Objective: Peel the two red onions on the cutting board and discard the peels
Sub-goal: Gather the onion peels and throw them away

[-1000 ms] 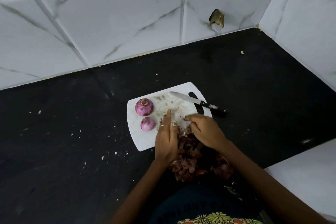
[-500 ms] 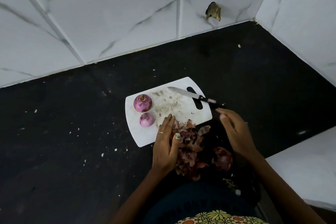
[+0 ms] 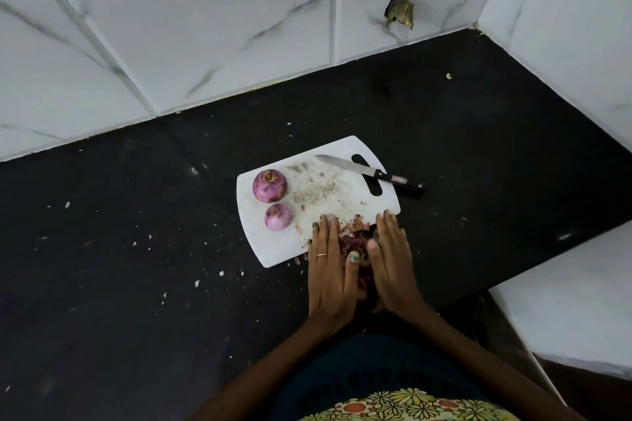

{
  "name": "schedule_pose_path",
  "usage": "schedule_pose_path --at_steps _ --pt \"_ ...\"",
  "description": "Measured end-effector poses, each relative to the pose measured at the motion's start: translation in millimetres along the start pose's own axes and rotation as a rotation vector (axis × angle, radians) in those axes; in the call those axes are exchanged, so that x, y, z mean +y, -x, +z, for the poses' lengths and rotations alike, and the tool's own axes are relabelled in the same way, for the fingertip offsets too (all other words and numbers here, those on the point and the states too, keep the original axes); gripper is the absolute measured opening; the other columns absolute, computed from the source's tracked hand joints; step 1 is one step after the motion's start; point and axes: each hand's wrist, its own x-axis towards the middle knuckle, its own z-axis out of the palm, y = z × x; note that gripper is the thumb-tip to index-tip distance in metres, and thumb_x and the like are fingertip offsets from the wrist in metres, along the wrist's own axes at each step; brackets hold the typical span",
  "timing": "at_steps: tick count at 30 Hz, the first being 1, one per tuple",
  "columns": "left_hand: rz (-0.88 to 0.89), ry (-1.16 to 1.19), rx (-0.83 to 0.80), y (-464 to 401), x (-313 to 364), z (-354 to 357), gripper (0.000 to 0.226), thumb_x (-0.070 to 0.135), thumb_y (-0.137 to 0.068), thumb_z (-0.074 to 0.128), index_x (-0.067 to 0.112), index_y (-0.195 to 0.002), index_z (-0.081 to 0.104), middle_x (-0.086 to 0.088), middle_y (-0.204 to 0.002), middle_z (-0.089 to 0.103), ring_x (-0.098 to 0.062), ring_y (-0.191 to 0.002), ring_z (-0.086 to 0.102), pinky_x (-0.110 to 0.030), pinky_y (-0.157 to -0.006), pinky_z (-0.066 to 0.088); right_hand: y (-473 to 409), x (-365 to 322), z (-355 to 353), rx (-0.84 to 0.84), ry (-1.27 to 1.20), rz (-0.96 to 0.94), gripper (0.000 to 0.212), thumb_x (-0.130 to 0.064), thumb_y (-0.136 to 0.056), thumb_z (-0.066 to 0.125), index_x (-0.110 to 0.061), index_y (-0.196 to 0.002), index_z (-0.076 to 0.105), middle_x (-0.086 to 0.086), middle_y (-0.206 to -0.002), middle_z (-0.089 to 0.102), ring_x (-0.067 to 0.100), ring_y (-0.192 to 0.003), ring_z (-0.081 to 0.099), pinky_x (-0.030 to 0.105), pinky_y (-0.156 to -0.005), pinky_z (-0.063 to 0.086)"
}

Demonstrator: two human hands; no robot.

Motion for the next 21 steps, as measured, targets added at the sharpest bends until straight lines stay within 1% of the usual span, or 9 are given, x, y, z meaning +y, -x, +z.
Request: schedule_pose_path --at_steps 2,4,8,11,13,16,18,20,21 --pt "-0.014 0.01 0.011 -1 1 1 0.071 0.062 -0.096 0.009 0.021 -0.154 0.01 0.008 -0.162 0.002 -0.006 -0.149 -0.002 -0.02 -0.118 -0.004 -5 -4 9 -0.013 0.032 -0.014 0.078 -0.065 -0.09 0.0 -0.014 -0.149 0.003 -0.006 -0.157 -0.007 -0.001 -0.144 -0.014 0.021 -0.116 -0.012" --pt "-0.042 0.035 0.027 -2 2 1 0.073 0.063 -0.096 0.009 0.019 -0.154 0.012 0.007 -0.162 0.005 -0.005 -0.148 0.0 -0.019 -0.118 -0.003 -8 -9 15 -0.023 0.058 -0.025 0.08 -0.066 -0.089 -0.004 -0.013 -0.149 0.0 -0.003 -0.157 -0.008 0.002 -0.144 -0.014 0.021 -0.116 -0.014" --pt "-0.051 0.086 0.044 -2 4 1 0.071 0.058 -0.098 0.013 0.014 -0.154 0.018 0.005 -0.161 0.012 -0.003 -0.148 0.006 -0.021 -0.119 0.003 -10 -17 22 -0.062 0.084 -0.027 0.073 -0.06 -0.091 0.001 -0.012 -0.147 -0.004 0.001 -0.158 -0.005 0.007 -0.146 -0.009 0.021 -0.116 -0.013" --pt "-0.072 0.13 0.037 -4 3 0 0.064 0.047 -0.099 0.02 0.012 -0.152 0.024 0.003 -0.16 0.018 -0.002 -0.147 0.012 -0.023 -0.119 0.009 -12 -19 24 -0.064 0.092 -0.019 0.07 -0.051 -0.093 0.005 -0.009 -0.149 0.001 0.006 -0.16 0.0 0.009 -0.146 -0.007 0.022 -0.116 -0.013" --pt "-0.088 0.172 0.027 -5 4 0 0.063 0.046 -0.098 0.021 0.012 -0.151 0.026 0.003 -0.159 0.021 -0.001 -0.146 0.015 -0.024 -0.12 0.012 -13 -21 23 -0.078 0.085 -0.02 0.072 -0.049 -0.092 0.004 -0.006 -0.15 0.007 0.007 -0.16 0.002 0.01 -0.146 -0.006 0.022 -0.116 -0.013" --pt "-0.091 0.248 0.004 -8 6 -1 0.061 0.045 -0.099 0.019 0.014 -0.15 0.027 0.006 -0.157 0.022 0.002 -0.145 0.015 -0.026 -0.12 0.012 -14 -27 25 -0.113 0.062 -0.055 0.075 -0.049 -0.09 0.003 -0.006 -0.151 0.01 0.005 -0.159 0.002 0.009 -0.145 -0.007 0.026 -0.117 -0.014" --pt "-0.115 0.318 -0.031 -10 8 0 0.058 0.045 -0.098 0.019 0.019 -0.15 0.024 0.007 -0.157 0.02 0.002 -0.145 0.014 -0.027 -0.121 0.01 -13 -32 26 -0.123 -0.015 -0.055 0.077 -0.051 -0.088 0.004 -0.006 -0.15 0.011 0.0 -0.157 0.001 0.008 -0.145 -0.004 0.028 -0.117 -0.013" --pt "-0.154 0.386 -0.067 -12 20 -1 0.059 0.045 -0.097 0.018 0.019 -0.15 0.019 0.006 -0.158 0.018 0.001 -0.146 0.013 -0.029 -0.122 0.009 -12 -39 23 -0.124 -0.102 -0.013 0.078 -0.052 -0.087 0.005 -0.006 -0.149 0.01 -0.005 -0.154 0.001 0.004 -0.142 -0.002 0.02 -0.114 -0.014" --pt "-0.17 0.422 -0.093 -13 25 -3 0.062 0.044 -0.096 0.018 0.014 -0.15 0.018 0.003 -0.159 0.016 -0.002 -0.146 0.012 -0.031 -0.122 0.009 -11 -42 22 -0.134 -0.127 0.003 0.074 -0.049 -0.089 0.007 -0.006 -0.149 0.009 -0.005 -0.153 0.001 0.003 -0.141 -0.002 0.018 -0.113 -0.013"
